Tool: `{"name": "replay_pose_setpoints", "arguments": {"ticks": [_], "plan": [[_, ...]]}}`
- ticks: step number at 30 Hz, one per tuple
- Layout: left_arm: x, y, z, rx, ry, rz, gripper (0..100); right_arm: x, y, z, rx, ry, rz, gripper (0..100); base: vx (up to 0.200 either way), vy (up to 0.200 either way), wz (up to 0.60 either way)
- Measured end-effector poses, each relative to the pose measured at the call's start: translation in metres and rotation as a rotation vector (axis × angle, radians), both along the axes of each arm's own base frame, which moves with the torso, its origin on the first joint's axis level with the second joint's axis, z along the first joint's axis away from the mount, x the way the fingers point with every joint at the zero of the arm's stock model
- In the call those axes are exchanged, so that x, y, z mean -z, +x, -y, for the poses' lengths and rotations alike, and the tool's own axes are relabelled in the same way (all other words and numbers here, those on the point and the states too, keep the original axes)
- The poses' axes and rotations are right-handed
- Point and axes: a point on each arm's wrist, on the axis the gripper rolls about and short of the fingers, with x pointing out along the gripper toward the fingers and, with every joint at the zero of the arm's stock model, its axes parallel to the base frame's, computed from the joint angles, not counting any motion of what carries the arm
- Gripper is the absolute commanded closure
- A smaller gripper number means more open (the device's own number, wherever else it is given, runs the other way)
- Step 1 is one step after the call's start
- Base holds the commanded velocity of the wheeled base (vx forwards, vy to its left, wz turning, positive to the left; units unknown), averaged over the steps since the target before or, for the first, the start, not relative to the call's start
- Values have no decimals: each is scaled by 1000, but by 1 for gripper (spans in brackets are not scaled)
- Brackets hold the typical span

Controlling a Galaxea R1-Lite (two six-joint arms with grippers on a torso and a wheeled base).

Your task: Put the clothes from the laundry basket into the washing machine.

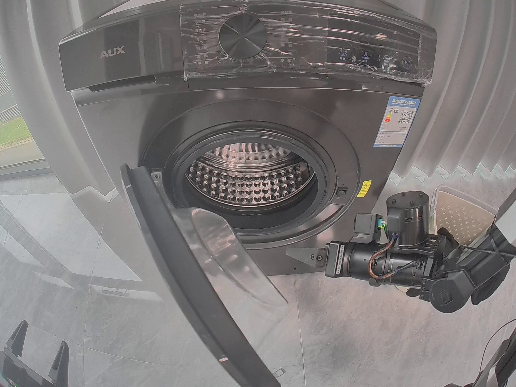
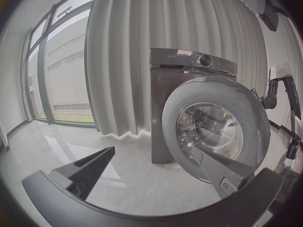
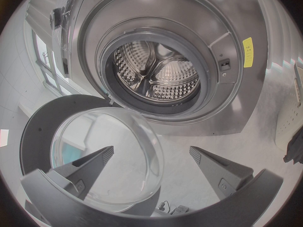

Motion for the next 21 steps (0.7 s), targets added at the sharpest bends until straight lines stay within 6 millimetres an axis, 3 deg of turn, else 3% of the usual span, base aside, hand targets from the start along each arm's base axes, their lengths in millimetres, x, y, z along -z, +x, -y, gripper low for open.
{"name": "replay_pose_setpoints", "arguments": {"ticks": [5, 14, 21], "plan": [[0, 0, 0, 0, 0, 0, 0, 2, 3, 0, 11, -5, -3, 0, 0, 0, 0], [0, 0, 0, -1, -3, 0, 0, 10, 15, -7, 45, -22, -7, 0, -200, 0, 0], [0, 0, 0, -1, -1, 0, 0, 17, 22, -11, 50, -30, -23, 0, 0, 0, 0]]}}
